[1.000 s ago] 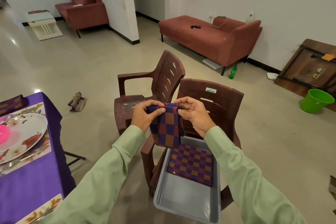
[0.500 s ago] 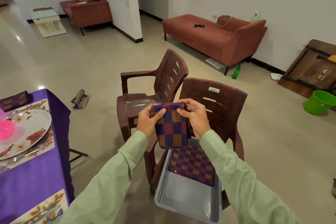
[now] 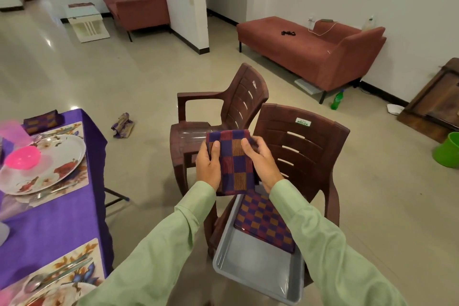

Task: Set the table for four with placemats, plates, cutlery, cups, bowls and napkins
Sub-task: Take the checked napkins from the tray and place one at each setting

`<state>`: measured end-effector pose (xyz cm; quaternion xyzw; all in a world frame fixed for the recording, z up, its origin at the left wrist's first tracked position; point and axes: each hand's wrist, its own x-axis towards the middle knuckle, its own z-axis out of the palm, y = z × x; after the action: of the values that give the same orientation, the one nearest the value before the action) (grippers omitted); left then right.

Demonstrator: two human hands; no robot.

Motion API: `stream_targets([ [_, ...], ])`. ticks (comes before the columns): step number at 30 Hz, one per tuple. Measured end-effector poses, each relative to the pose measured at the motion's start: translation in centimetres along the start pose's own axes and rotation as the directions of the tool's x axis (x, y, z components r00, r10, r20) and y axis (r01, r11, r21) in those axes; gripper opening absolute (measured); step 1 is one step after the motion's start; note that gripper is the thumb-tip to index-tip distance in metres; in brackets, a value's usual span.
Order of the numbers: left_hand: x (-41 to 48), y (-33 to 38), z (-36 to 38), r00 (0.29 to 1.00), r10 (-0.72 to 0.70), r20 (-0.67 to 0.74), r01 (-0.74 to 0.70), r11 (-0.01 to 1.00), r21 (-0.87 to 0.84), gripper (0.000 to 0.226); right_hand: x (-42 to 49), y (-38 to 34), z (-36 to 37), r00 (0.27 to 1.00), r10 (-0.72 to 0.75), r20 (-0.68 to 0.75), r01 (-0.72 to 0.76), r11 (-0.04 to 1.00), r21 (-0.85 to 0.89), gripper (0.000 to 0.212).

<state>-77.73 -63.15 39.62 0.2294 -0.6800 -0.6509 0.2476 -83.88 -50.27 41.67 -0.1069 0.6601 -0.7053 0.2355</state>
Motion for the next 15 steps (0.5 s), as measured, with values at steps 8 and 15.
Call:
stream_targets([
  [8, -2.2, -1.4, -2.4, 0.995, -0.098, -0.004, 0.098, 0.995, -0.023, 0.026, 0.1, 3.3, 2.8, 0.991, -0.079, -0.109, 0.064, 0.989, -0.135, 0.014],
  [15, -6.9, -3.7, -6.5, 0.944, -0.017, -0.33, 0.031, 0.999, 0.038, 0.026, -2.0, 4.6, 8.0, 0.988, -0.134, 0.079, 0.148, 0.964, -0.221, 0.017],
])
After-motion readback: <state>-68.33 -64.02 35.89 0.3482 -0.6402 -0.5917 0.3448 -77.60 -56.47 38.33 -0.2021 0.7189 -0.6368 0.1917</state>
